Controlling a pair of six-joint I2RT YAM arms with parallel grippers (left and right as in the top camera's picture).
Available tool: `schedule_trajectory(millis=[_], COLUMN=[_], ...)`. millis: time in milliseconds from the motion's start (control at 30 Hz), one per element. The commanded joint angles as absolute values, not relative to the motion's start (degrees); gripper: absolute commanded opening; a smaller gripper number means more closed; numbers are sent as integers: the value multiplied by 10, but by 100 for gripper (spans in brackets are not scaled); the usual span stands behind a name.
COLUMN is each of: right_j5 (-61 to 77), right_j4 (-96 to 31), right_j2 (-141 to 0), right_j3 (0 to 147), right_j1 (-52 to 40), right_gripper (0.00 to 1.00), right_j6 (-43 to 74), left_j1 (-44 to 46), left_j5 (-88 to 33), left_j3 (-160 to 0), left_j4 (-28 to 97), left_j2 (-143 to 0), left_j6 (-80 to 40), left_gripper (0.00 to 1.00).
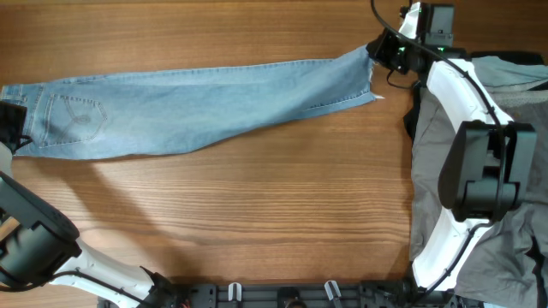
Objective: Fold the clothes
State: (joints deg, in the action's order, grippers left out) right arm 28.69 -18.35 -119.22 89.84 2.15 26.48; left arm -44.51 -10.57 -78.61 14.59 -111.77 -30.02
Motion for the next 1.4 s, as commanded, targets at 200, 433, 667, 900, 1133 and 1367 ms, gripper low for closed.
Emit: schedule_trajectory(millis=[200,433,667,900,1133,1367], right_j5=[127,281,325,373,408,347], right_j4=[-255,-224,-225,-260,-270,-227], right_j2=[-1039,-1190,-1249,-1216,-1152,-1059], right_j3=[916,914,914,915,916,990], right_j1=[-63,40,36,38,37,34], right_gripper=[4,10,81,73,70,70], right_j6=[226,227,231,224,214,302], left_j1=[-441,-441,-441,-441,-441,-391], left_j5=[-111,-111,-111,-153,-199,-133], left_j3=[-797,-797,-797,-797,-801,-945], left_j4=[144,142,142,145,177,300], left_j2=[-1110,-1110,-1110,-1110,-1100,-1061], left_j6=[-289,-289,-289,-286,-226,-167], left_gripper=[51,52,52,57,50,46])
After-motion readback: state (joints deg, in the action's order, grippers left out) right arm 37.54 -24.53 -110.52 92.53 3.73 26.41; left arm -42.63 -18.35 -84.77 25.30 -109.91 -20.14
